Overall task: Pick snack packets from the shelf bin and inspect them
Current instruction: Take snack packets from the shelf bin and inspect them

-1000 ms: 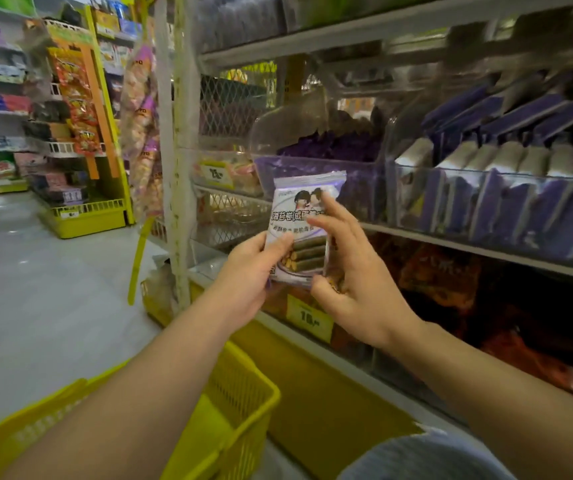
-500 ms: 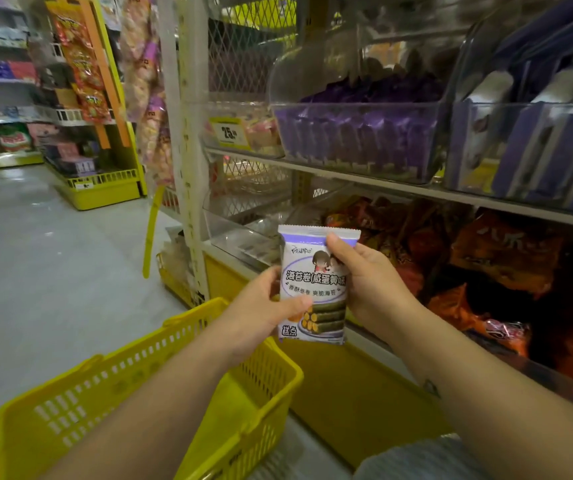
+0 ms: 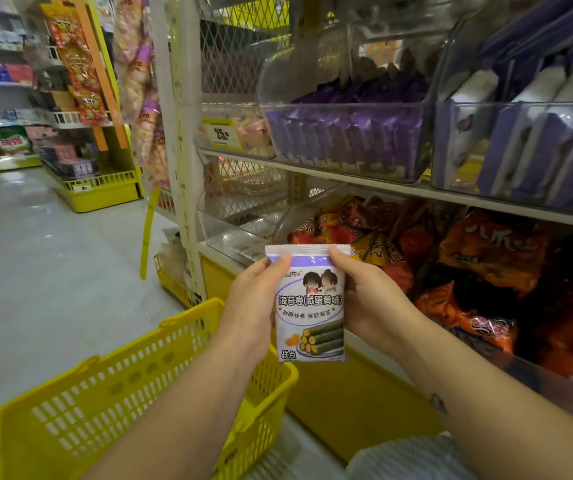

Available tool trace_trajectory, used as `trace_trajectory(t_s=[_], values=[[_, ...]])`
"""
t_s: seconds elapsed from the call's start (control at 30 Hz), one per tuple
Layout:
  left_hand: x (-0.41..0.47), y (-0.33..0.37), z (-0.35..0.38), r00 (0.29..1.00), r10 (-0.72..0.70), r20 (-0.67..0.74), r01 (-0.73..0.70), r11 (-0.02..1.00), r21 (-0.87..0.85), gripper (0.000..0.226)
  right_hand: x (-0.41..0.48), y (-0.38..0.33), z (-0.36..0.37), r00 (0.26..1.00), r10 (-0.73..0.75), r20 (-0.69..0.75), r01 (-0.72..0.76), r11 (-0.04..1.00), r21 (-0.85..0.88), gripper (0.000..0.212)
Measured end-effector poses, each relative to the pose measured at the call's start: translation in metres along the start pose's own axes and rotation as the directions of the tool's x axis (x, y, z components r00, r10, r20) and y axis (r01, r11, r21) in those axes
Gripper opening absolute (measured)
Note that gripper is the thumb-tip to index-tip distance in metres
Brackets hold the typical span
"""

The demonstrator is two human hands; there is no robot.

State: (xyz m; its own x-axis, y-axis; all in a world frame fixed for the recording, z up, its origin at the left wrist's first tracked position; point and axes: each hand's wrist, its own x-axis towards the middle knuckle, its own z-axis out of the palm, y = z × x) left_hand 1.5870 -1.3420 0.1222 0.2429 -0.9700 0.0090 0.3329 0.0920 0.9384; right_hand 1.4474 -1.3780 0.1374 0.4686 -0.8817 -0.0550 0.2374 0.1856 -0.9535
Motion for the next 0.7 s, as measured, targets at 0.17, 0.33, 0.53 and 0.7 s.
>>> trace_trajectory(t_s=[0.17,0.33,0.53,0.7], values=[[-0.005,0.009,-0.001,0.998,-0.023,-0.064,0.017,0.995,-0.100,0.028,0.002,0.002,0.002,0.999,0.018,0.032,-0.018,1.000,0.022,0.044],[-0.007,0.024,-0.008,0.993,-0.091,-0.079,0.069,0.968,-0.241,0.032,-0.005,-0.001,-0.002,0.970,0.067,0.232,-0.006,0.968,-0.253,0.043],[-0.002,0.036,-0.025,0.975,-0.207,0.080,0.215,0.970,-0.115,0.047,-0.008,0.001,-0.004,0.960,0.159,0.230,-0.116,0.975,-0.191,0.041],[-0.007,0.034,-0.037,0.924,-0.272,0.267,0.259,0.962,0.086,0.042,-0.006,-0.003,-0.008,0.973,0.183,0.141,-0.186,0.983,0.004,0.035]])
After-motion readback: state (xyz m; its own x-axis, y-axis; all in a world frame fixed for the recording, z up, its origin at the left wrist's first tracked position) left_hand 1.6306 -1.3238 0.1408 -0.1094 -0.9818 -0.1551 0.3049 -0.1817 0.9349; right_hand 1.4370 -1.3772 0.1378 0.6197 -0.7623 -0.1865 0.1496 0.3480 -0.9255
